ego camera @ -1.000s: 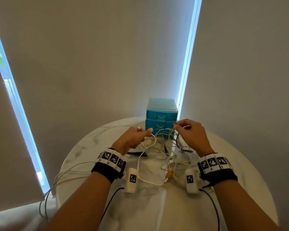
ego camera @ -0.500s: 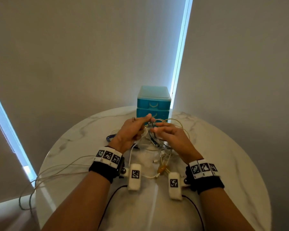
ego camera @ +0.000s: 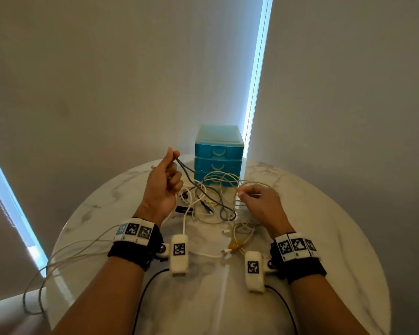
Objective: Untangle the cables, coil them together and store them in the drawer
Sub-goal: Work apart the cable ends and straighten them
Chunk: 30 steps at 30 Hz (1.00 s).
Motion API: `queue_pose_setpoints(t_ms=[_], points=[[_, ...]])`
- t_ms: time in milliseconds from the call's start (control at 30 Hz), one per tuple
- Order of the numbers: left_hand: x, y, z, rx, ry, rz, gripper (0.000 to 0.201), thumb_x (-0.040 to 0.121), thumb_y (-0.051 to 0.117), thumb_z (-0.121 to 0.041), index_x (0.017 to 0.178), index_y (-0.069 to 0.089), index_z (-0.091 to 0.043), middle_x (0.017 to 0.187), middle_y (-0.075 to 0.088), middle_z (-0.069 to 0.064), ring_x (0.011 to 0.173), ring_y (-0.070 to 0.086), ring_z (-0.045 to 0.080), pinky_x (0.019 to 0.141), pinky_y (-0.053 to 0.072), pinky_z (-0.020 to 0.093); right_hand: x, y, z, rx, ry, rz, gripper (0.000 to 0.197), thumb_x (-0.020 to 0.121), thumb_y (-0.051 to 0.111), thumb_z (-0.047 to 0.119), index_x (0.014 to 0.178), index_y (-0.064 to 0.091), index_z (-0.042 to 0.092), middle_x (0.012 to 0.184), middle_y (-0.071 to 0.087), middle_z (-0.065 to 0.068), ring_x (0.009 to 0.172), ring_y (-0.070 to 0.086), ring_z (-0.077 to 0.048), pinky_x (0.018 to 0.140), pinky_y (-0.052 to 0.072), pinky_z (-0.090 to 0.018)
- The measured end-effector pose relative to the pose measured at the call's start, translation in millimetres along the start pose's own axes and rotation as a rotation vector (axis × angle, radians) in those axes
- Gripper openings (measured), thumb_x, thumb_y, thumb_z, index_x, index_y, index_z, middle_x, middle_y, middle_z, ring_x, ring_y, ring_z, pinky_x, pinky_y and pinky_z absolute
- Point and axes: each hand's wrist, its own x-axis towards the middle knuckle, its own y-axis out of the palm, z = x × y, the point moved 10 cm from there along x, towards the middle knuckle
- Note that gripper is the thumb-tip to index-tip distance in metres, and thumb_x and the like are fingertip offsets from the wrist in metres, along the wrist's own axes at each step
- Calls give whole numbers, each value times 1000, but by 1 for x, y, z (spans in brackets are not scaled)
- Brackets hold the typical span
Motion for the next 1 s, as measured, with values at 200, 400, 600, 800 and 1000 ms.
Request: queue_pose_setpoints(t_ms=[200, 400, 600, 800, 1000], points=[[1, -5, 4, 86, 31, -9, 31, 107, 59, -46, 116, 74, -20, 63, 25, -8, 52, 18, 6, 47, 15, 24, -14, 42, 68, -284, -206, 245, 5, 93, 79, 30, 92, 83, 27, 76, 77, 13, 69, 67, 8, 63, 49, -7], [1, -8, -2, 74, 59, -5, 39, 104, 62, -50, 127, 75, -22, 67, 23, -6, 54, 19, 7, 46, 18, 23, -2, 89, 44, -864, -66, 477, 6, 91, 65, 11, 86, 67, 14, 92, 74, -8, 88, 73, -28, 76, 62, -34], [1, -10, -5, 56, 68, -3, 36, 105, 62, -48, 124, 77, -22, 64, 27, -7, 51, 20, 6, 42, 21, 21, 2, 82, 50, -974, -31, 498, 18, 93, 63, 22, 79, 63, 11, 77, 71, -4, 70, 69, -22, 59, 54, -27], [-2, -10, -8, 51, 80, 0, 33, 105, 63, -46, 121, 78, -21, 64, 27, -6, 50, 21, 6, 41, 22, 20, 2, 91, 41, -901, 30, 618, 32, 88, 73, 40, 89, 79, 9, 73, 77, -4, 58, 65, -14, 56, 54, -26], [-2, -12, -9, 50, 79, -7, 35, 104, 64, -48, 123, 78, -21, 65, 27, -5, 50, 20, 6, 41, 23, 20, 20, 100, 60, -763, -90, 464, 29, 93, 75, 42, 84, 80, 15, 79, 72, 4, 75, 62, -12, 68, 53, -29]])
